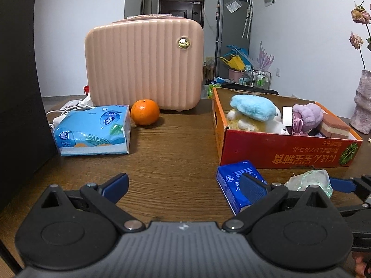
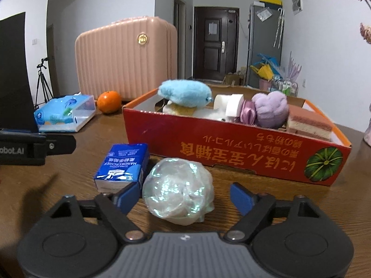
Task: Organize soft objects
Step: 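Grasp the iridescent plastic-wrapped ball with the right gripper while the left approaches the tissue pack, then grasp the blue handkerchief tissue pack with the left gripper while the right holds the ball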
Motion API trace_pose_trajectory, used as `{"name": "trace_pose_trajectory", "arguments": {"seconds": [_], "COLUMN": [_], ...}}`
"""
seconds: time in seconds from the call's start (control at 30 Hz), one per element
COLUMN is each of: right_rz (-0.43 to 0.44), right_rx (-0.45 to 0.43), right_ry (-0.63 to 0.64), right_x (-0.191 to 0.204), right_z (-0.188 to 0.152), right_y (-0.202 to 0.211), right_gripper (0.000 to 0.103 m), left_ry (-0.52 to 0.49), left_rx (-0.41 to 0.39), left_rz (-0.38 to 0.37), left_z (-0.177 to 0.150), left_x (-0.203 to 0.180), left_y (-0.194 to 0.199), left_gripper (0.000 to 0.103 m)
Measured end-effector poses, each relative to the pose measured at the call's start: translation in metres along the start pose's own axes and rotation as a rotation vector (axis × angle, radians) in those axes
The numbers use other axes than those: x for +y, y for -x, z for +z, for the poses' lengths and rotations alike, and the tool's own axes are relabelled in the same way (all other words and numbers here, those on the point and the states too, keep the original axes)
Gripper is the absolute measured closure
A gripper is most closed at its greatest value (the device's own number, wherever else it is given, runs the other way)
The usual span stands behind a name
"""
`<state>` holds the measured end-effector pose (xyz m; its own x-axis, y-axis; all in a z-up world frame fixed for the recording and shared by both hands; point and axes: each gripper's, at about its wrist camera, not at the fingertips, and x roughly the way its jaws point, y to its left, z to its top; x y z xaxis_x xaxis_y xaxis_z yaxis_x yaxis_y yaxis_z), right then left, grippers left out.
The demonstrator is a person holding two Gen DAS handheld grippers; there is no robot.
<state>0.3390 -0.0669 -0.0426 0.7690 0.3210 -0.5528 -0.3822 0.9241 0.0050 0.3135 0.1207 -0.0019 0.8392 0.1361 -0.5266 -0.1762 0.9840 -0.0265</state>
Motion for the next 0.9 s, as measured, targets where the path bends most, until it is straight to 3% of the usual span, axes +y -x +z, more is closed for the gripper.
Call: {"name": "trace_pose_trajectory", "arguments": {"seconds": [0.1,0.23,0.37,0.9], "right_rz": [0.012,0.023,0.021,0.019], "right_rx": [0.028,0.053,0.068,0.028], "right_ry": [-0.006,-0.015,-0.019,-0.045], "right_x": [0.001,0.002,0.002,-0.006], "right_z": [0.002,0.003,0.003,0.005], "right_y": [-0.008,-0.015,-0.017,-0.008], "right_gripper": [0.03,0.05,0.056,0.06], "left_ry": [-0.003,-0.003,-0.003,0.005], "left_rx": [0.003,0.005,0.006,0.011], "left_rz": [0.0,0.002,0.003,0.017], "left_z": [0.0,0.0,0.0,-0.001], "left_x": [-0.001,-0.001,-0.001,-0.001], "left_y": [-0.001,-0.002,-0.002,-0.008], "left_gripper": [0.0,0.0,0.0,0.0]}}
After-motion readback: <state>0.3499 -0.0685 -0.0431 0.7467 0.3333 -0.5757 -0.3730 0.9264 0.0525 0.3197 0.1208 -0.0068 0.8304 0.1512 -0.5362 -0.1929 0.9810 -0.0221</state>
